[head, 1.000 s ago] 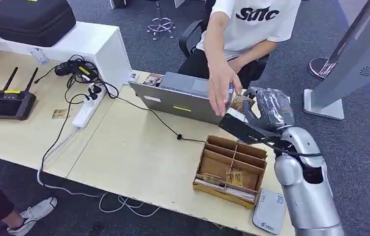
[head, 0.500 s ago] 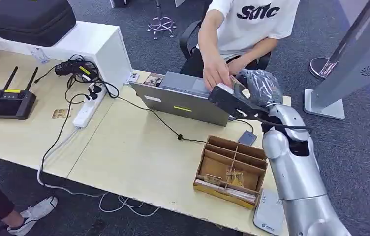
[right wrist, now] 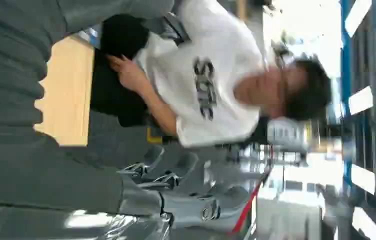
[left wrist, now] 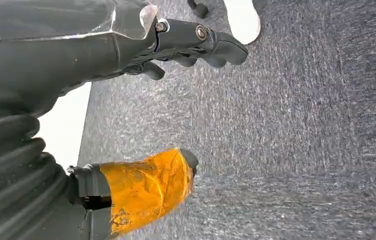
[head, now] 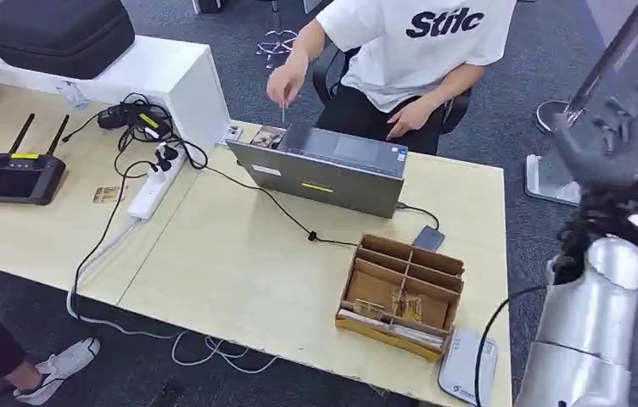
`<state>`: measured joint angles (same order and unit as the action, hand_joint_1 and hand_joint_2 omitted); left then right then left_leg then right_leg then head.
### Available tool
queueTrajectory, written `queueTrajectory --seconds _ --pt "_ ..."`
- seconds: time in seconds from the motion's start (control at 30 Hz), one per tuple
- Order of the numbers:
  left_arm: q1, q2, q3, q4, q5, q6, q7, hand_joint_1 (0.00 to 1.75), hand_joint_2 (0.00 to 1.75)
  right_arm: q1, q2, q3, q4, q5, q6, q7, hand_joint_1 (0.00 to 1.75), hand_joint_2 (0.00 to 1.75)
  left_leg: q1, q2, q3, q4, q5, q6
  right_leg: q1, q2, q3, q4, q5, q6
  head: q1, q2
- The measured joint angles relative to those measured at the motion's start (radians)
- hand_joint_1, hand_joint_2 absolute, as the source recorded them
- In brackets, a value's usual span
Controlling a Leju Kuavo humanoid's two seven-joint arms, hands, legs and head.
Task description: Pass the card to the sensor for recognition and then transmit it.
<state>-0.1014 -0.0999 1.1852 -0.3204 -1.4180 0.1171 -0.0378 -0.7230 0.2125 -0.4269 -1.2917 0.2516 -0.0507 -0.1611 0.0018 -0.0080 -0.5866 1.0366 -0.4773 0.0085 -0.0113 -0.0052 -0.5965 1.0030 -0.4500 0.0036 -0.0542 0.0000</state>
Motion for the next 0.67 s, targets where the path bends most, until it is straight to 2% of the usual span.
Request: queueTrajectory --seconds 0.07,0.1,0.17,0.23,0.3,0.37,0.4,0.5,0.67 --pt "0.0 0.001 -0.008 0.001 -0.005 0.0 -0.005 0.0 1.75 0.022 -0.056 -0.157 0.036 -0.055 -0.034 -0.088 0.0 1.75 0.0 -0.002 0.0 0.0 -0.001 0.001 0.0 -0.001 0.001 -0.002 0.0 0.001 -0.001 0.0" --pt "0.0 0.001 -0.008 0.001 -0.006 0.0 -0.008 0.0 1.75 0.036 -0.102 -0.246 0.103 -0.094 -0.036 -0.142 0.0 1.75 0.001 -0.004 0.001 0.0 -0.001 0.002 0.001 -0.003 0.005 -0.003 -0.001 0.001 -0.001 0.0" --pt "0.0 0.001 -0.009 0.001 -0.006 0.0 -0.019 0.0 1.75 0.094 -0.182 -0.39 0.231 -0.154 -0.004 -0.188 0.0 1.75 0.003 -0.01 0.003 0.0 -0.003 0.004 0.003 -0.009 0.011 -0.006 -0.003 0.004 0.001 0.0" --pt "0.006 0.003 -0.009 0.001 0.003 0.0 -0.034 0.0 1.75 0.191 -0.266 -0.502 0.413 -0.181 0.073 -0.182 0.0 1.75 0.004 -0.014 0.003 0.0 -0.005 0.006 0.004 -0.014 0.013 -0.008 -0.005 0.007 0.004 0.0" --pt "0.01 0.006 -0.009 0.001 0.017 -0.005 -0.048 0.0 1.75 0.293 -0.306 -0.581 0.567 -0.212 0.132 -0.154 0.0 1.75 0.006 -0.013 0.004 0.0 -0.008 0.005 0.006 -0.012 0.013 -0.009 -0.006 0.007 0.005 0.0" --pt "0.011 0.006 -0.008 0.001 0.035 -0.013 -0.058 0.0 1.75 0.394 -0.311 -0.654 0.698 -0.237 0.163 -0.074 0.0 1.75 0.006 -0.013 0.003 -0.001 -0.009 0.005 0.006 -0.012 0.013 -0.009 -0.008 0.005 0.005 0.0" --pt "0.011 0.006 -0.008 0.001 0.04 -0.016 -0.06 0.0 1.75 0.444 -0.302 -0.678 0.753 -0.241 0.167 -0.054 0.0 1.75 0.007 -0.013 0.004 -0.002 -0.01 0.004 0.006 -0.012 0.013 -0.008 -0.01 0.006 0.005 0.0" --pt "0.017 0.003 -0.006 0.001 0.049 -0.021 -0.069 0.0 1.75 0.547 -0.265 -0.735 0.891 -0.233 0.116 -0.011 0.0 1.75 0.007 -0.012 0.004 -0.003 -0.011 0.002 0.006 -0.011 0.012 -0.007 -0.012 0.004 0.005 0.0" --pt "0.016 0.002 -0.005 0.001 0.051 -0.023 -0.07 0.0 1.75 0.595 -0.245 -0.778 0.996 -0.23 0.091 0.012 0.0 1.75 0.007 -0.002 0.008 -0.004 -0.012 -0.001 0.006 -0.001 0.011 -0.006 -0.013 0.002 0.004 0.0"
